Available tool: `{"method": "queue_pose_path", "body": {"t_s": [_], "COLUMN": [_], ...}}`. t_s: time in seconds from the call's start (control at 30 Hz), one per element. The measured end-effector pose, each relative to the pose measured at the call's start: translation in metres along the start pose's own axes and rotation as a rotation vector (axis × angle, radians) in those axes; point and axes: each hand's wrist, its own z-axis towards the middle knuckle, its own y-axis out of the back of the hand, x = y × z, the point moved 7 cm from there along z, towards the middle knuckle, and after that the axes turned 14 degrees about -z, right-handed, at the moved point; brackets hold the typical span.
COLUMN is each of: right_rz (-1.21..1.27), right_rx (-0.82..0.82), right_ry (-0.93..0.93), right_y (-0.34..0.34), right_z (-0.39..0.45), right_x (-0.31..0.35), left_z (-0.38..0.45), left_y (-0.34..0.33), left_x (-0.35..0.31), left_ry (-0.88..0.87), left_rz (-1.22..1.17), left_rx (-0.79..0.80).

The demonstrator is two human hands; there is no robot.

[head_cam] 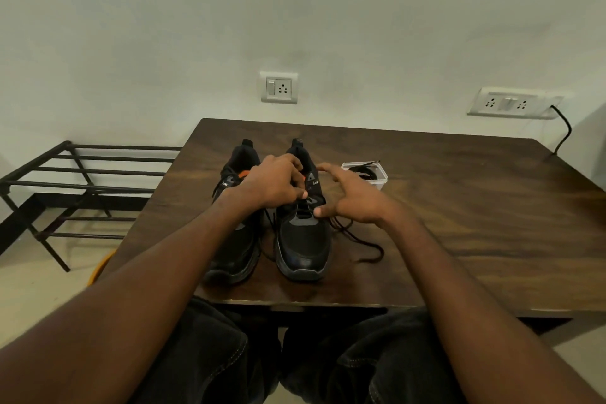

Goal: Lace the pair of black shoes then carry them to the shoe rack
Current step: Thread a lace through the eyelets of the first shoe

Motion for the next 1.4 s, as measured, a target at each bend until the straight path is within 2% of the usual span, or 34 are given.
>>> {"method": "queue_pose_path", "body": {"t_s": [0.1, 0.27, 0.37, 0.47, 0.53, 0.63, 0.77, 0.83, 0.93, 1.03, 1.1, 1.13, 1.17, 1.27, 1.33, 1.4], "right_rz": [-0.027, -0.083, -0.109, -0.049, -0.044, -0.058, -0.052, -0.039, -0.038, -0.016, 0.016, 0.021, 0.01, -0.038, -0.035, -0.024], "right_rx": [0.099, 0.138, 0.155, 0.158, 0.165, 0.148, 0.145, 0.154, 0.17, 0.166, 0.154, 0.152, 0.151, 0.156, 0.16, 0.163], "right_ry": [0.066, 0.089, 0.092, 0.085, 0.094, 0.097, 0.099, 0.094, 0.074, 0.059, 0.039, 0.035, 0.037, 0.04, 0.039, 0.039], "right_y": [-0.022, -0.028, -0.026, -0.023, -0.023, -0.021, -0.02, -0.02, -0.019, -0.018, -0.016, -0.015, -0.016, -0.018, -0.019, -0.02], "right_z": [0.01, 0.015, 0.015, 0.015, 0.014, 0.013, 0.011, 0.009, 0.007, 0.008, 0.008, 0.009, 0.009, 0.009, 0.009, 0.008], "right_x": [0.007, 0.009, 0.011, 0.011, 0.014, 0.017, 0.018, 0.018, 0.019, 0.019, 0.017, 0.016, 0.018, 0.023, 0.025, 0.025], "left_z": [-0.002, -0.008, -0.012, -0.015, -0.017, -0.015, -0.012, -0.011, -0.008, -0.016, -0.023, -0.027, -0.027, -0.021, -0.016, -0.015], "left_y": [0.002, 0.007, 0.014, 0.018, 0.022, 0.026, 0.008, 0.004, 0.007, 0.025, 0.026, 0.024, 0.022, 0.016, 0.009, 0.007], "left_x": [-0.002, -0.003, -0.004, 0.008, 0.014, 0.0, -0.01, -0.01, -0.005, 0.007, 0.011, 0.01, 0.009, 0.005, 0.003, -0.001], "left_ry": [-0.005, -0.002, 0.007, 0.049, 0.052, -0.077, -0.112, -0.087, 0.021, 0.169, 0.244, 0.243, 0.218, 0.089, 0.022, -0.023], "left_rz": [-0.027, -0.09, -0.221, -0.385, -0.314, -0.066, 0.182, 0.182, -0.058, -0.513, -0.765, -0.78, -0.717, -0.297, -0.039, 0.106], "left_rx": [-0.025, -0.077, -0.081, -0.013, -0.055, -0.173, -0.075, -0.084, -0.109, -0.154, -0.095, -0.061, -0.056, -0.087, -0.014, 0.015]}}
